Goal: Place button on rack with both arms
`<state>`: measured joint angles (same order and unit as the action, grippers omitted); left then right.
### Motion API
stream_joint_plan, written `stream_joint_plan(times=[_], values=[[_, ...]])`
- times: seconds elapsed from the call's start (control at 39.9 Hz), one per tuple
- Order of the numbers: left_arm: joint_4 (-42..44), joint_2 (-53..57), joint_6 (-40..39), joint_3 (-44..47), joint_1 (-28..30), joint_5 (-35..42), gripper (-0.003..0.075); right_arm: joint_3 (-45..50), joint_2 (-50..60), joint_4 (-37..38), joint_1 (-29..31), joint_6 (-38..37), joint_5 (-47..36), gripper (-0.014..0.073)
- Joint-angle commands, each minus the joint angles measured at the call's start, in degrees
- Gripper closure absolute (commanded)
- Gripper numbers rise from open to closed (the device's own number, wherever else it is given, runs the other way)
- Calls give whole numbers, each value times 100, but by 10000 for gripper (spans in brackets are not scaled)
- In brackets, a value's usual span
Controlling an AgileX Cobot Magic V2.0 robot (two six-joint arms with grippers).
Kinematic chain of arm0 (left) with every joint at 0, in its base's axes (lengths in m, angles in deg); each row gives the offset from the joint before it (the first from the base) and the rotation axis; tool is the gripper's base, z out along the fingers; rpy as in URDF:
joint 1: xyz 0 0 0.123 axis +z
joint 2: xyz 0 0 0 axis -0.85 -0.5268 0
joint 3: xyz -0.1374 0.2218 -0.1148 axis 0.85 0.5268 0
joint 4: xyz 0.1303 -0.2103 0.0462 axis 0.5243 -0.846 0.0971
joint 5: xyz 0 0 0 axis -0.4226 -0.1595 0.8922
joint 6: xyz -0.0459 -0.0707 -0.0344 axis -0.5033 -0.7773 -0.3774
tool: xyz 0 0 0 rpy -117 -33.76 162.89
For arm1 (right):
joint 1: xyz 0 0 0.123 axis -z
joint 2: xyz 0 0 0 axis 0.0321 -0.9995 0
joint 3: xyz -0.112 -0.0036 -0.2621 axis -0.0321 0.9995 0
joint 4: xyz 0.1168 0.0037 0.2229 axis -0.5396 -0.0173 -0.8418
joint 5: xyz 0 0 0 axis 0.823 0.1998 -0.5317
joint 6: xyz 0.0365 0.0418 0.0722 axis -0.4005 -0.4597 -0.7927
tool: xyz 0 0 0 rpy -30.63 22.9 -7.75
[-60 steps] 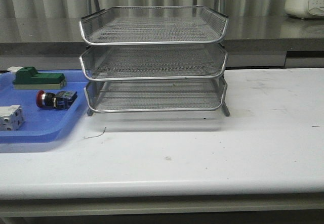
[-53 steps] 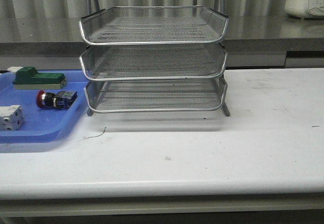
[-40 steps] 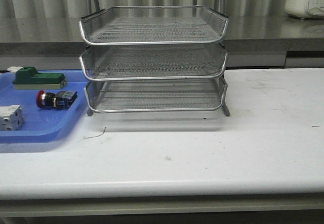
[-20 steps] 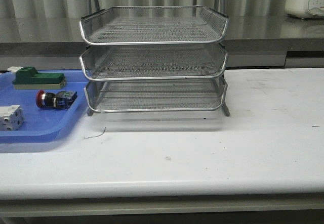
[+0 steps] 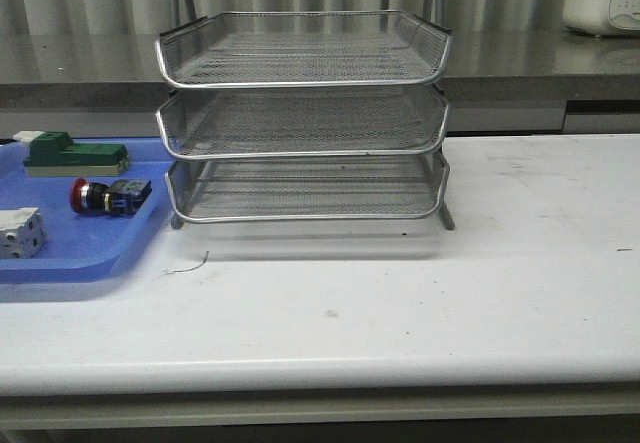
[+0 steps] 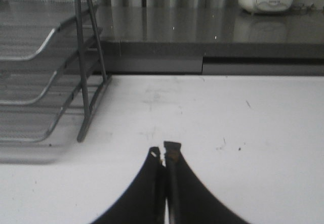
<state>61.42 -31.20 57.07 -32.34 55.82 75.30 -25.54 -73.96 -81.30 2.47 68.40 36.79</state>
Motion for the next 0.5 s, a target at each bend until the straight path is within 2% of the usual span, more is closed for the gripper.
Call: stream_joint_plan(times=[0.0, 0.23, 0.35, 0.48], values=[[16, -41, -54, -665, 19, 313, 739, -770, -28, -7, 38, 56, -67, 654], [462, -1245, -54, -1925, 19, -1119, 739, -2220, -1265, -184, 38, 56, 1055, 654], [462, -2070, -54, -2206, 19, -1257, 739, -2545, -2094, -469, 38, 56, 1106, 654], [452, -2402, -54, -2234, 19, -1107, 739, -2576, -2440, -461, 38, 56, 987, 654]])
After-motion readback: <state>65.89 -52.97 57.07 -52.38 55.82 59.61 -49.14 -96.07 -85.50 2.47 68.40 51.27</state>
